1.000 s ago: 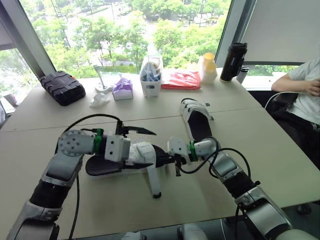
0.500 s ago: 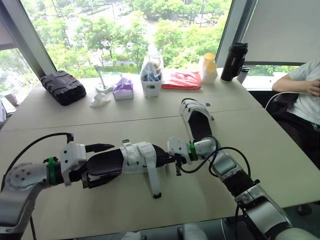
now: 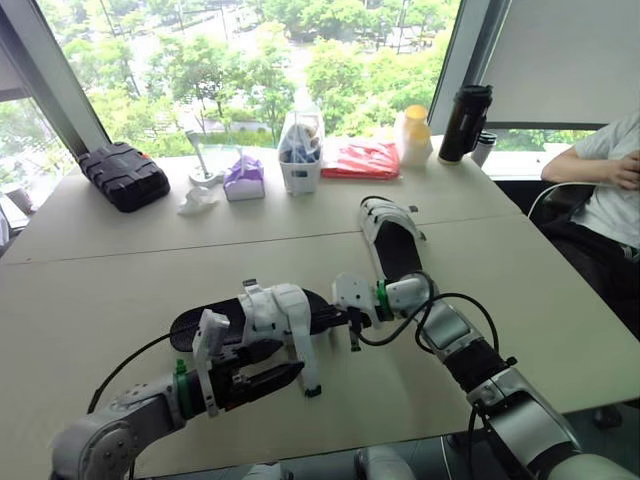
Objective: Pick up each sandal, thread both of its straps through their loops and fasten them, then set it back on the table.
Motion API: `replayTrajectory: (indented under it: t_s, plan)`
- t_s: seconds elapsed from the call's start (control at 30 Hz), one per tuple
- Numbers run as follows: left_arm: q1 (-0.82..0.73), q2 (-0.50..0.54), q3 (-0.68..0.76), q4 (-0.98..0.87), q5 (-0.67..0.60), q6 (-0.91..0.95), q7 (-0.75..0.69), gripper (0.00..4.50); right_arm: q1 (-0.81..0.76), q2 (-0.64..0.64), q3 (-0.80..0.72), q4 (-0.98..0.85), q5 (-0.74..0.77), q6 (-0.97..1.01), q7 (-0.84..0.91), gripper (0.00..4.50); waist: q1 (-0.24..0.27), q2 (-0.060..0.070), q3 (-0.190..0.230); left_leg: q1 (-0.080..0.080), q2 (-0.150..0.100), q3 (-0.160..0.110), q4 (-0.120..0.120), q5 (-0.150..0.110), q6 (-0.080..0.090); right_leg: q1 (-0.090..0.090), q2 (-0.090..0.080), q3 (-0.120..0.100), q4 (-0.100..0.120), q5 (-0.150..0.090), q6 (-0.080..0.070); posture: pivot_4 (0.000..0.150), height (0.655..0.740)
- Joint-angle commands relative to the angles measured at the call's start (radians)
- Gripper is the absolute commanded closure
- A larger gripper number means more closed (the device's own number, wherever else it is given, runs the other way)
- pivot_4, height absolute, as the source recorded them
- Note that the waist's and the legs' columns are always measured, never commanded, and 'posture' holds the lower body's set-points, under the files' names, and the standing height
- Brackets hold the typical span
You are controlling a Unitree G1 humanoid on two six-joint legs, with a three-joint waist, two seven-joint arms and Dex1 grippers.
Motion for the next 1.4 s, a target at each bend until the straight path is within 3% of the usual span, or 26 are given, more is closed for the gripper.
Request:
replayTrajectory:
  t_s: [0.03,0.37,0.47,0.7,0.9,1.07,1.4]
  plan:
    - [-0.025,-0.028,-0.028,0.027,0.013,0.012,0.025,0.03,0.035,-0.009,0.041,0.04,-0.049,0.036,0.001,4.5,0.0,0.0,0.0,0.0,0.0,0.0,0.0,0.0,0.0,0.0,0.0,0.0,0.0,-0.001,-0.001,0.15,0.74]
    - [-0.115,-0.113,-0.111,0.079,0.043,0.056,0.057,0.03,0.061,-0.03,0.037,0.001,-0.048,0.05,-0.001,4.5,0.002,0.0,0.0,-0.001,0.0,0.0,0.0,0.0,0.0,0.0,-0.001,0.0,-0.001,-0.002,-0.001,0.15,0.74]
    - [-0.128,-0.122,-0.125,0.084,0.048,0.064,0.053,0.86,0.063,-0.033,0.037,-0.005,-0.048,0.056,-0.004,4.5,0.003,0.0,0.0,-0.001,-0.001,0.0,0.0,0.0,0.0,0.0,-0.001,0.0,-0.001,-0.002,-0.001,0.15,0.74]
    - [-0.13,-0.119,-0.104,0.077,0.023,0.094,0.052,4.47,0.066,-0.032,0.037,-0.009,-0.048,0.062,-0.007,4.5,0.004,0.0,0.0,-0.001,-0.001,0.0,0.0,0.0,0.0,0.001,-0.002,0.0,-0.001,-0.003,0.0,0.15,0.74]
    - [-0.166,-0.09,0.001,0.078,-0.099,0.159,0.044,4.47,0.066,-0.028,0.039,-0.009,-0.049,0.063,-0.009,4.5,0.003,0.0,0.0,-0.001,0.0,0.0,0.0,0.0,0.0,0.0,-0.002,0.0,-0.001,-0.003,0.0,0.15,0.74]
    - [-0.323,-0.009,0.135,0.172,-0.323,0.28,0.011,4.47,0.061,-0.024,0.042,-0.001,-0.051,0.057,-0.011,4.5,0.003,-0.002,0.001,-0.001,-0.001,-0.001,0.001,0.0,0.0,0.0,-0.001,-0.001,0.0,-0.004,0.001,0.15,0.74]
    - [-0.482,0.007,0.087,0.366,-0.213,0.275,-0.047,4.47,0.052,-0.017,0.043,0.008,-0.054,0.053,-0.017,4.5,0.0,-0.001,0.001,-0.001,-0.002,0.0,0.0,0.0,-0.001,0.0,-0.001,-0.001,-0.001,-0.001,0.002,0.15,0.74]
